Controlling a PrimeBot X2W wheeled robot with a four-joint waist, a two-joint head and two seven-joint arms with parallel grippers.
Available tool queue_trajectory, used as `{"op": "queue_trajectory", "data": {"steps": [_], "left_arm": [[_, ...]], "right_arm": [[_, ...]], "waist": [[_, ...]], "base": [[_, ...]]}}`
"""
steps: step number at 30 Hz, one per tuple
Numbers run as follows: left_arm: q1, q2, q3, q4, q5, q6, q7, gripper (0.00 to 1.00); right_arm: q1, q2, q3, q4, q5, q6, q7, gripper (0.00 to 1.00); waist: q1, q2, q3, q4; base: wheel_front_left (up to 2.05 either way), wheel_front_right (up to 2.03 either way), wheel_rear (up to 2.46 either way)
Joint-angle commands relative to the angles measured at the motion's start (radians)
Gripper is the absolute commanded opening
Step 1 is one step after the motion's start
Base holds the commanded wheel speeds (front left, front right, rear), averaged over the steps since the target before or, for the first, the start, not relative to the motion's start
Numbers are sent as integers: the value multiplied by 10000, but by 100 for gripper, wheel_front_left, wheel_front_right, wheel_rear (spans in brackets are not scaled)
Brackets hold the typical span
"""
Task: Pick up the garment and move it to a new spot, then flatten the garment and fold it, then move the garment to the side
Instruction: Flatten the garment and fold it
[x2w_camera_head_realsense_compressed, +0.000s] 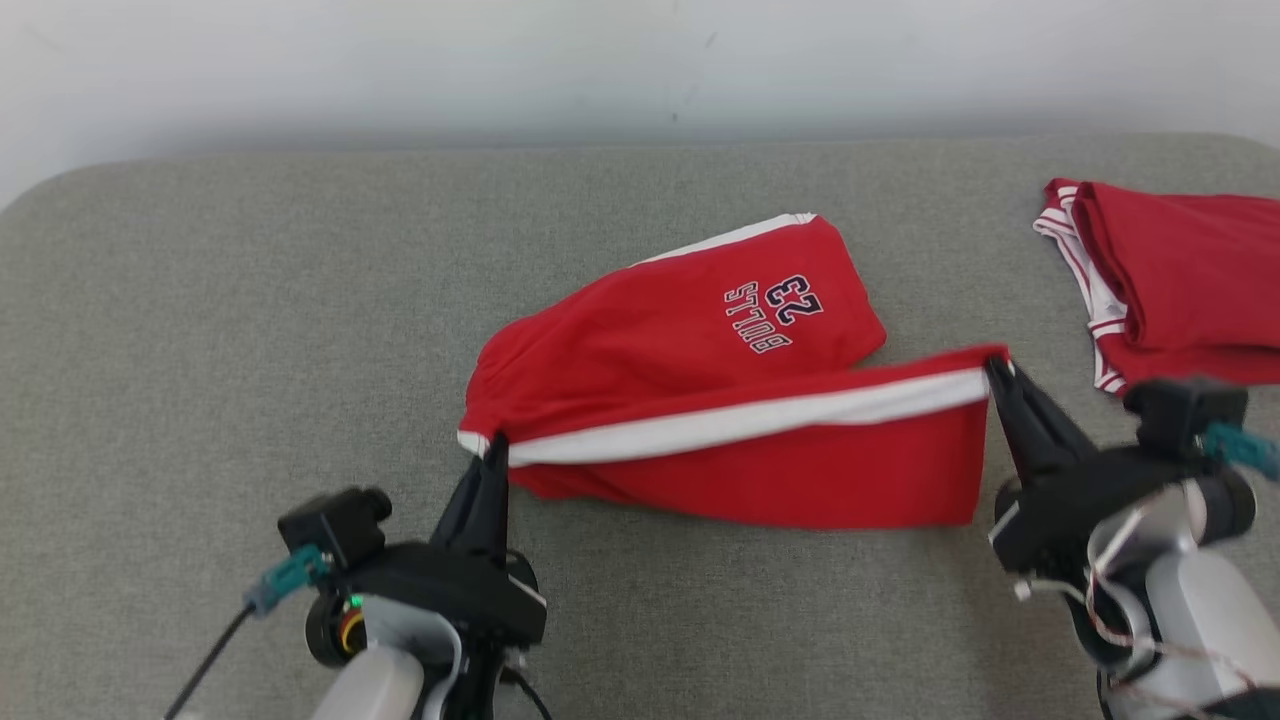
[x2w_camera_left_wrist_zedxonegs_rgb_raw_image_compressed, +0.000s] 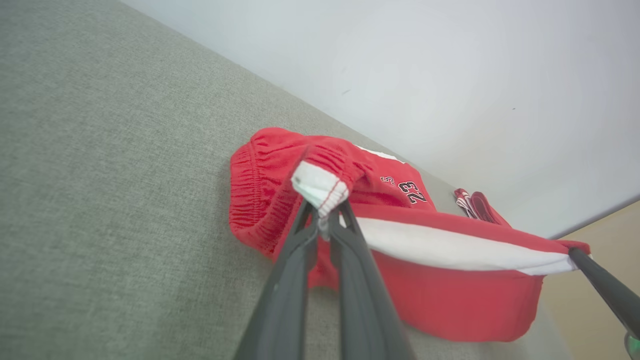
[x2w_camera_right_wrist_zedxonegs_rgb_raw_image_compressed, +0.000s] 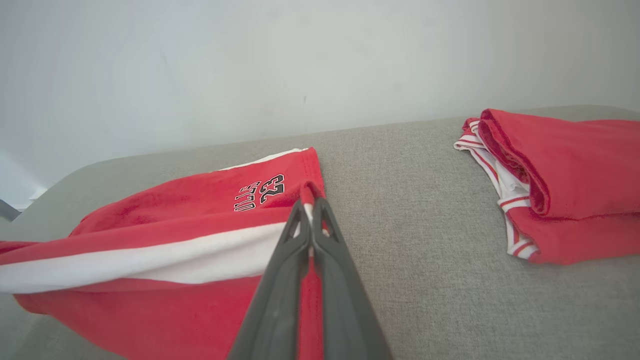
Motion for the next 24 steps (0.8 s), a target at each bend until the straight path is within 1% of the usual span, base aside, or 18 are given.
{"op": "queue_trajectory", "data": {"steps": [1, 2, 3, 4, 5, 12, 17, 24], "left_arm": [[-356, -8, 75, 195, -60, 10, 75, 0], [-541, -20, 96, 330, -82, 1, 117, 0], [-541, -20, 96, 330, -82, 1, 117, 0], [-705, -32, 114, 464, -106, 15, 166, 0], [-1044, -70, 191, 742, -182, 53, 227, 0], [-2114, -203, 165, 1527, -154, 1, 265, 0], [-2840, -296, 101, 1920, -98, -30, 226, 0], [-3733, -409, -91, 2463, 25, -121, 85, 0]], "right_arm": [[-521, -153, 136, 341, -61, -28, -68, 0], [-840, -176, 210, 625, -37, -28, -95, 0], [-840, -176, 210, 625, -37, -28, -95, 0], [-1151, -213, 312, 908, -12, -28, -94, 0], [-1799, -276, 479, 1468, 39, -28, -136, 0], [-4067, -337, 1227, 3436, 29, -28, -326, 0], [-5580, -183, 1601, 4917, -41, -28, -559, 0], [-7167, -3, 1948, 6855, -204, -28, -1050, 0]], "waist": [[-1, -1, 141, 48], [-1, -1, 177, 66], [-1, -1, 177, 66], [-1, -1, 220, 86], [-1, -1, 304, 126], [-1, -1, 785, 275], [-1, -1, 1268, 465], [-1, -1, 1906, 739]], "base": [[0, 0, 0], [0, 0, 0], [0, 0, 0], [0, 0, 0], [0, 0, 0], [0, 0, 0], [0, 0, 0], [0, 0, 0]]}}
